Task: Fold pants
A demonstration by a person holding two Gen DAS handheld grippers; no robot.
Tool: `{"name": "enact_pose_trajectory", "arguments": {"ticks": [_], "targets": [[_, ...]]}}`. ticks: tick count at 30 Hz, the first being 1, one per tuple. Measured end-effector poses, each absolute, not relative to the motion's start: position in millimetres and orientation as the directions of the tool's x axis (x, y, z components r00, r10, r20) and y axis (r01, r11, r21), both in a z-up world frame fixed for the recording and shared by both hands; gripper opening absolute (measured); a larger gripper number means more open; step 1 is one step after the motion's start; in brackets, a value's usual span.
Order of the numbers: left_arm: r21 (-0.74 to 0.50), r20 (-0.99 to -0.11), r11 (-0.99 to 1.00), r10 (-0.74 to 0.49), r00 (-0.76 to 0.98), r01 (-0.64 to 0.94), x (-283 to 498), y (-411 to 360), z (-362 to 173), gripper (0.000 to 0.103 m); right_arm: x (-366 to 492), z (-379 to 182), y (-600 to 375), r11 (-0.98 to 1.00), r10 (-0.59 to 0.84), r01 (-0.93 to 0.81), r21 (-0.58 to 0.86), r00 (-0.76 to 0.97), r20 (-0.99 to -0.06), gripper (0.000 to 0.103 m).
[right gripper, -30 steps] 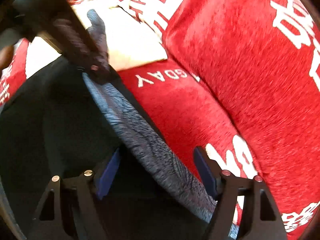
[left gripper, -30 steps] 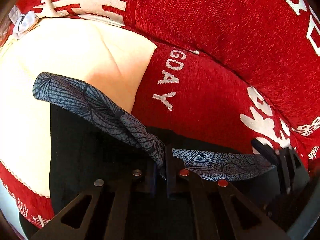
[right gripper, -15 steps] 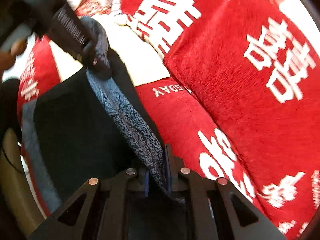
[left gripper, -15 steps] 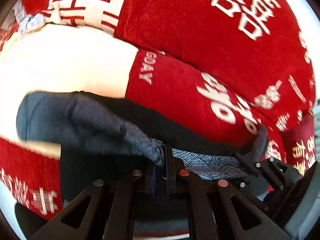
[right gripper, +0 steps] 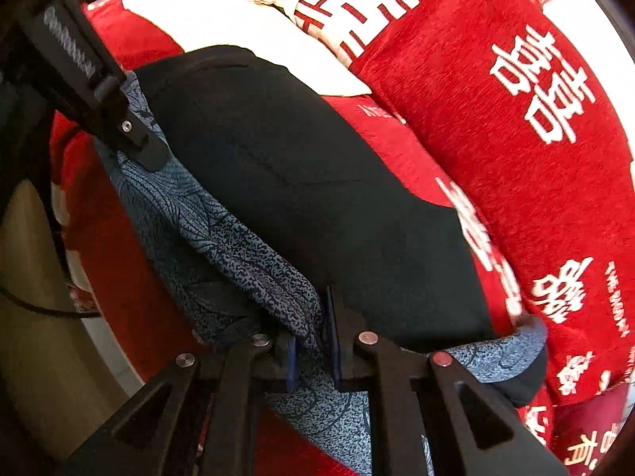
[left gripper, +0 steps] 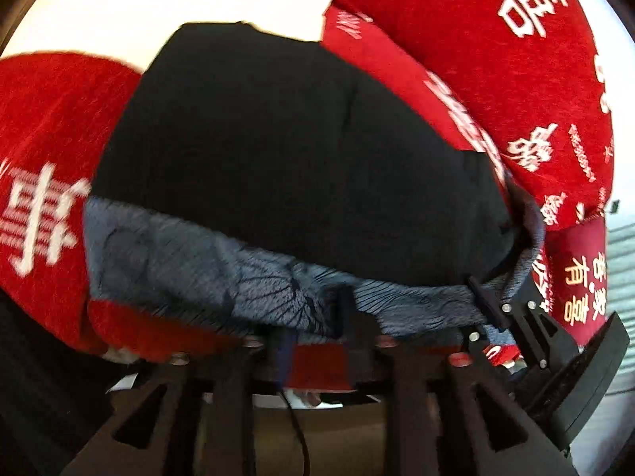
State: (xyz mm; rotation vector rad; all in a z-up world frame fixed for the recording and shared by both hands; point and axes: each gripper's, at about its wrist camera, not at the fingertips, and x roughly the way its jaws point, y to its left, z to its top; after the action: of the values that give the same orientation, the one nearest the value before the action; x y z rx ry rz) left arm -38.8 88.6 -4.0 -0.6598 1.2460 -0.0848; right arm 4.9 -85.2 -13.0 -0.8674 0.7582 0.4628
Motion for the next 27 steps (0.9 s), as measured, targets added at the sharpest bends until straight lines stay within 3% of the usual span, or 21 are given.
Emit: {"name": "enact_pose_trajectory", "arguments": {"ticks": [1, 3, 6, 11, 13, 15, 17, 21, 22, 24, 27], "targets": [[-0.491, -0.856, 0.816, -0.387, 0.342, -0.305, -44.1, 92.2, -3.3, 0.055, 5.5, -13.0, -84.8, 0.583, 0.059, -0.634, -0.508, 0.657, -0.752, 0.015], [-0.473, -0.865, 0.817, -0.358, 0.352, -0.330, -53.2, 97.6, 2.2, 0.070, 2.5, -12.6, -84.1, 0.593, 0.044, -0.618, -0.516, 0.665, -0.746, 0.017], [-0.464, -0.867, 0.826, -0.351, 0.352, -0.319, -68.7, 101.6, 16.8, 0.069, -6.5, -5.4, -85.7, 0.580, 0.056, -0.627, -0.521, 0.668, -0.742, 0.023], [-0.447, -0.839, 0.865, -0.318, 0.442, -0.227, -78.3, 96.6, 63.3, 0.069, -3.1, 38.3, -115.1, 0.701, 0.239, -0.670, -0.245, 0.544, -0.804, 0.043], [-0.447, -0.825, 0.873, -0.317, 0.468, -0.195, -63.8, 91.7, 73.9, 0.070, 5.6, 53.6, -126.6, 0.746, 0.312, -0.653, -0.129, 0.514, -0.799, 0.068], [-0.419, -0.824, 0.889, -0.288, 0.487, -0.183, -40.9, 83.3, 78.0, 0.070, 21.5, 63.8, -135.5, 0.798, 0.344, -0.599, -0.061, 0.537, -0.770, 0.079], [-0.382, -0.844, 0.904, -0.257, 0.471, -0.192, -11.6, 71.5, 69.2, 0.070, 38.3, 58.9, -137.0, 0.829, 0.325, -0.558, -0.043, 0.543, -0.774, 0.079], [-0.263, -0.933, 0.940, -0.191, 0.304, -0.216, 15.1, 49.1, 23.6, 0.070, 68.4, 14.1, -153.3, 0.909, 0.196, -0.416, 0.018, 0.390, -0.900, 0.078], [-0.230, -0.937, 0.953, -0.162, 0.310, -0.198, 12.9, 43.2, 21.6, 0.072, 67.0, 12.7, -160.8, 0.914, 0.222, -0.401, 0.058, 0.375, -0.900, 0.077], [-0.173, -0.932, 0.975, -0.117, 0.343, -0.137, 7.1, 26.5, 26.4, 0.088, 60.4, 29.6, -180.8, 0.919, 0.287, -0.372, 0.130, 0.406, -0.868, 0.078], [-0.120, -0.940, 0.988, -0.082, 0.333, -0.094, 0.2, 11.5, 18.9, 0.092, 73.9, 68.2, -213.8, 0.963, 0.226, -0.249, 0.102, 0.542, -0.810, 0.081]]}}
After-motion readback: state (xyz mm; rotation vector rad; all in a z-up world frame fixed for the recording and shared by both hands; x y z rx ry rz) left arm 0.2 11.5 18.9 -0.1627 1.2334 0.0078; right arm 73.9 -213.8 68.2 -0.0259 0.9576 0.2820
